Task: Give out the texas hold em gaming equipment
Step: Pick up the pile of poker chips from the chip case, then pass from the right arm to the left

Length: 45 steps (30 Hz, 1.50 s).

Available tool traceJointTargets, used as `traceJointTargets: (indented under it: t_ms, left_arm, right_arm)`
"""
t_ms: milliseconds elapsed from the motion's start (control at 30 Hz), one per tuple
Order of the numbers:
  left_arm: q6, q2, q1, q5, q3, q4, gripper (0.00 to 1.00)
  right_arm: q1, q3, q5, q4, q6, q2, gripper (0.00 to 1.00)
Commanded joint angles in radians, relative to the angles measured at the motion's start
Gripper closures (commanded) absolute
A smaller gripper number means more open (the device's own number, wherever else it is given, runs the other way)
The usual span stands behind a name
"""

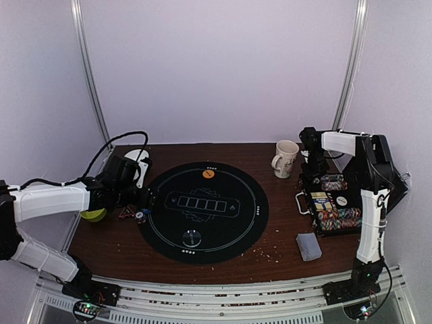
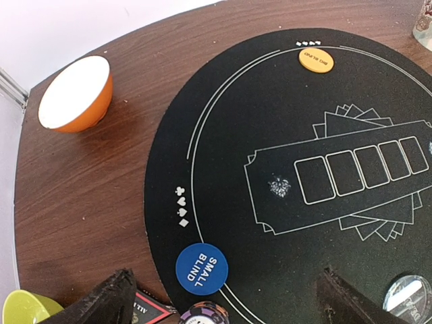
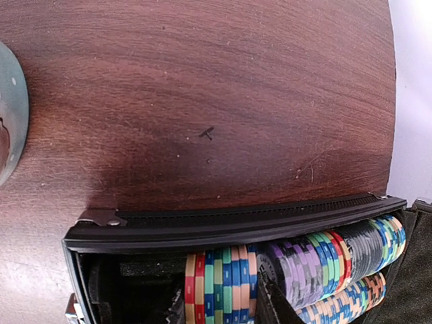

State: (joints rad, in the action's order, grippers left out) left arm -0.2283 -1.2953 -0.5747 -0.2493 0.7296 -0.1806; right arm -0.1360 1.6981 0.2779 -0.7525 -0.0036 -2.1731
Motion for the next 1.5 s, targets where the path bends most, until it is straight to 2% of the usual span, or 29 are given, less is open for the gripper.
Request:
traceJointTargets:
  t_ms: [0,67,133,200,533,733,933,1100,1200,1233,1333,1467]
  left_arm:
    - [0.020,0.026,0.007,0.018,0.023,0.054,0.05]
    - [0.026,0.049,0.007,0.030,0.013,0.079,0.05]
    - [0.033,0.080,0.007,0.047,-0.001,0.107,0.05]
    - [0.048,0.111,0.006,0.063,-0.017,0.137,0.05]
    - [0.160,0.221,0.007,0.111,-0.040,0.226,0.05]
    - [0.276,0.260,0.006,0.230,-0.006,0.241,0.07]
    - [0.417,0.284,0.005,0.420,0.007,0.302,0.10]
    - [0.546,0.231,-0.013,0.585,0.050,0.373,0.10]
    - [0.643,0.142,-0.073,0.593,0.128,0.358,0.07]
    - [0.685,0.108,-0.103,0.584,0.163,0.338,0.04]
    - [0.808,0.004,-0.177,0.575,0.255,0.279,0.02]
    - [0.859,-0.088,-0.213,0.608,0.316,0.275,0.02]
  right_arm:
    - [0.021,-0.035,-0.004,-0.017,0.023,-0.016,0.78]
    - [0.022,-0.037,-0.017,-0.020,0.032,-0.011,0.83]
    - [0.025,-0.035,-0.038,-0.026,0.042,-0.007,0.94]
    - [0.028,-0.034,-0.049,-0.031,0.060,0.005,1.00]
    - [0.032,-0.010,-0.084,-0.018,0.116,0.165,1.00]
    - [0.031,0.017,-0.050,-0.095,0.137,0.241,1.00]
    - [0.009,0.027,-0.140,-0.164,0.158,0.368,1.00]
    - [-0.092,0.028,-0.373,-0.179,0.137,0.477,1.00]
    - [-0.212,0.041,-0.492,-0.172,0.155,0.499,1.00]
    - [-0.250,0.043,-0.546,-0.156,0.168,0.497,1.00]
    - [-0.361,0.029,-0.729,-0.062,0.224,0.476,1.00]
    - [-0.470,0.014,-0.936,0.096,0.318,0.419,1.00]
